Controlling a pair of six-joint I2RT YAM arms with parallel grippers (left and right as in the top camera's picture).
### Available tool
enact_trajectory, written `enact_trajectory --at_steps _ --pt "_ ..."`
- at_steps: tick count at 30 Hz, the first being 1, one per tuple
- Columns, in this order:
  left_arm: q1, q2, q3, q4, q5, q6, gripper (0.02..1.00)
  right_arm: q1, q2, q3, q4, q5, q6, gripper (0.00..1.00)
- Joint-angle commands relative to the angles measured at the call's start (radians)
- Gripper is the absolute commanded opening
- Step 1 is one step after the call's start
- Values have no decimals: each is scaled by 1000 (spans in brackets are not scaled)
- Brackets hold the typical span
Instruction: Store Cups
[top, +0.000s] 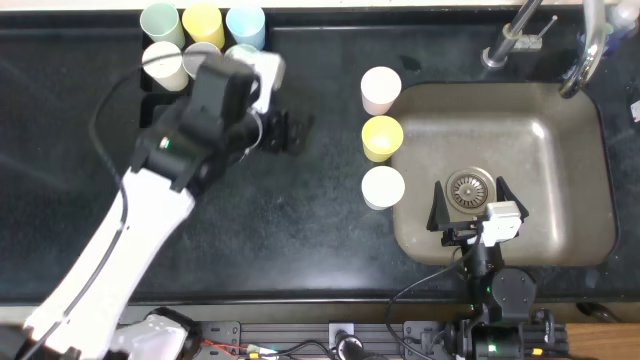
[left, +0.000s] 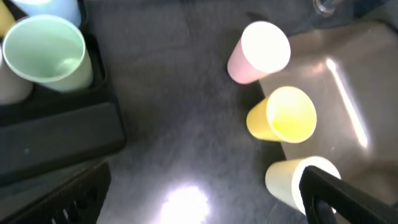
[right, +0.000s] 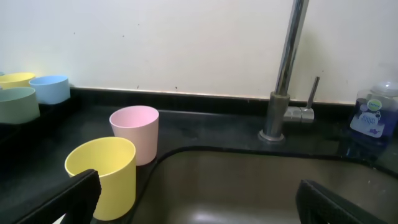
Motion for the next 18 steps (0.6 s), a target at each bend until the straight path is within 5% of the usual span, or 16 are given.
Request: enact_trajectory --at_steps 1,11,18 --pt "-39 133 192 -66 -41 40 1000 -1 -11 -13 5 -2 3 998" --pt "-109 368 433 -153 -49 -1 1000 -1 -11 -13 5 -2 3 996" --pt "-167 475 570 -197 -146 -20 1000 -1 -11 -13 5 -2 3 993"
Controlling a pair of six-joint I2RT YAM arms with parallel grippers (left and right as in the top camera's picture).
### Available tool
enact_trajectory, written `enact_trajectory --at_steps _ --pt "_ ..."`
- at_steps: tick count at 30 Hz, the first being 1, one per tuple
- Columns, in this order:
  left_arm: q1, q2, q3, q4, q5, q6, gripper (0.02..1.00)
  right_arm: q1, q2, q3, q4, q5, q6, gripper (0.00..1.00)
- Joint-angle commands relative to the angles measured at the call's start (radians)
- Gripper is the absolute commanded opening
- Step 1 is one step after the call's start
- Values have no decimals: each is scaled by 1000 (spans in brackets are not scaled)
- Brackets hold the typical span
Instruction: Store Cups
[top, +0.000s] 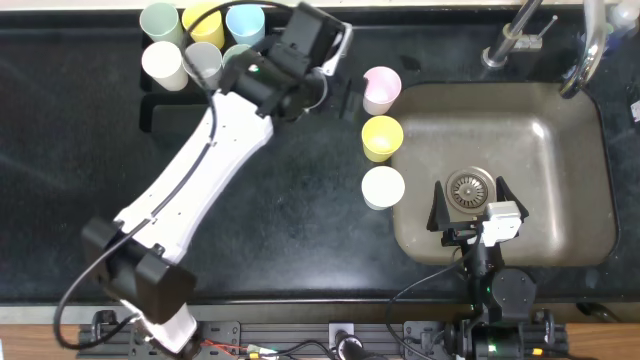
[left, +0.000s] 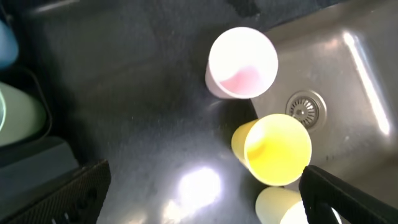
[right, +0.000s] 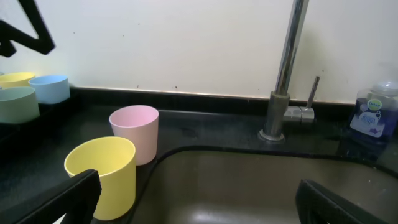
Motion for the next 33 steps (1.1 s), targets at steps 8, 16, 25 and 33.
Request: enact_trajectory --at_steps 8,16,25,33 --pt "-51 221 300 -90 -85 -29 998 -1 -11 -13 5 -2 3 996" --pt "-40 288 396 -99 -155 -135 1000 -1 -11 -13 5 -2 3 996" --pt "-39 333 396 -108 -79 -241 1000 -1 -11 -13 5 -2 3 993" --pt "-41 377 396 -88 -62 -289 1000 -1 -11 -13 5 -2 3 996"
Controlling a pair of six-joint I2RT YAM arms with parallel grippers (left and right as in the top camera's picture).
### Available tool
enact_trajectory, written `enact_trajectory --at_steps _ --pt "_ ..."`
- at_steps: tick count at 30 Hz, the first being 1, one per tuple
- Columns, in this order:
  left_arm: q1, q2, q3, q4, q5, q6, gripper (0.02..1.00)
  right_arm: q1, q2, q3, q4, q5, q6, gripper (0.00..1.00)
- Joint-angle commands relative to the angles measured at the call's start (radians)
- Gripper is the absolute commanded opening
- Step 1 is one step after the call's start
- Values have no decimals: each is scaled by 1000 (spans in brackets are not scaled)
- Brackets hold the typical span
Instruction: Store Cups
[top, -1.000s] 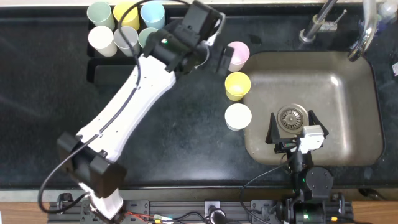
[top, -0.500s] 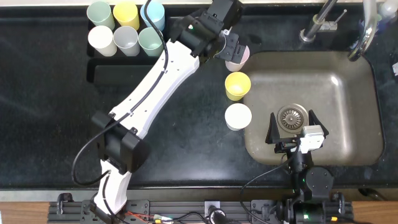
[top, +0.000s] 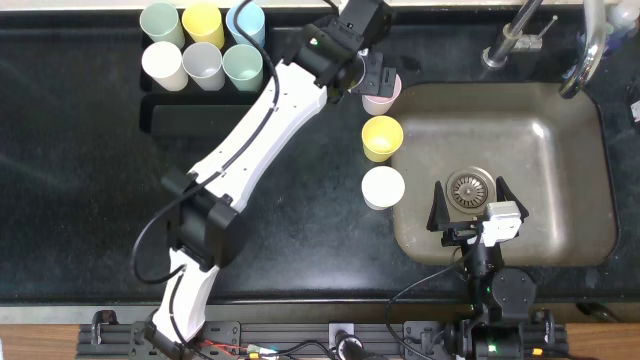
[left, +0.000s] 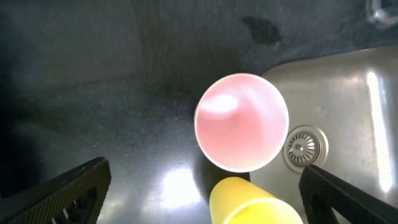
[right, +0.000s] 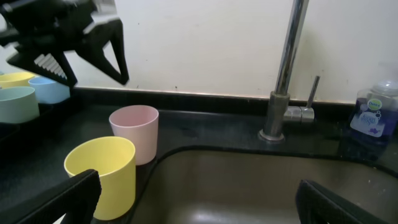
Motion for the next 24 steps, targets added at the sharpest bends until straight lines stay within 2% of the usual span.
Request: enact_trajectory --at_steps 1,24 --pt "3 24 19 9 16 -60 1000 -1 -11 -13 5 -2 3 996" --pt "10 121 18 -20 10 -104 1000 -1 -11 -13 5 -2 3 993"
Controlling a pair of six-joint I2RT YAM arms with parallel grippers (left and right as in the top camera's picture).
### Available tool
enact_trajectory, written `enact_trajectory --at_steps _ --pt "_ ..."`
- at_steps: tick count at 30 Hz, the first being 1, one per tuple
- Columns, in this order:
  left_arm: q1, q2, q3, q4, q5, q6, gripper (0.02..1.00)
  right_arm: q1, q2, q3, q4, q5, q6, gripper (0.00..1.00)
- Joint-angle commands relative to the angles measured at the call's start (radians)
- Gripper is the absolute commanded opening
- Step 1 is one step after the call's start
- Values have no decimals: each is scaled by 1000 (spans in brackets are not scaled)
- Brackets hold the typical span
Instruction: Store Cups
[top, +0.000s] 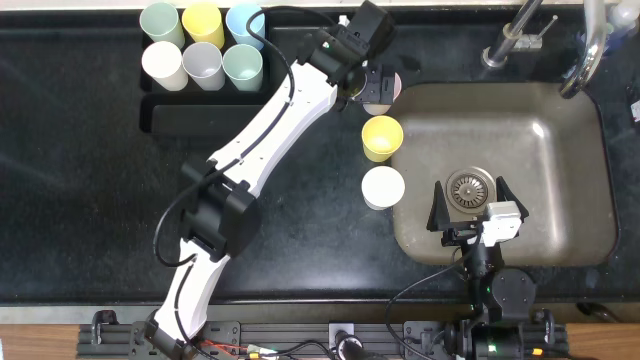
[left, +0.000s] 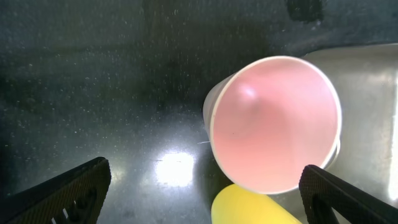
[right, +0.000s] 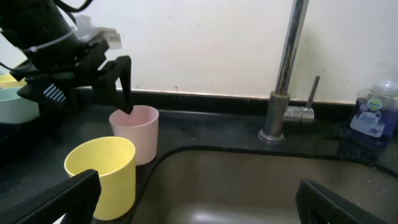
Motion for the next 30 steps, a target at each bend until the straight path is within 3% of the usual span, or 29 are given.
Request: enact_trajectory --at_steps 1,11,12,16,20,21,23,25,30 --pt "10 40 18 -5 3 -13 1000 -1 -11 -13 5 -2 3 996" --pt "20 63 18 17 2 -17 998 -1 -11 -13 5 -2 3 998" --pt "22 63 18 25 2 -17 939 -1 -11 -13 5 -2 3 996" --pt "25 63 18 36 3 -16 496 -1 -11 -13 5 -2 3 996" --pt "25 63 17 45 6 -16 126 -1 -11 -13 5 -2 3 996" --pt "25 64 17 45 6 -16 104 -1 -11 -13 5 -2 3 993" --pt "24 64 16 47 18 -16 176 -1 -11 -13 5 -2 3 996" --pt "24 66 15 53 25 -17 36 -1 -11 -13 5 -2 3 996" --pt "24 77 15 60 25 -17 36 -1 -11 -13 5 -2 3 996"
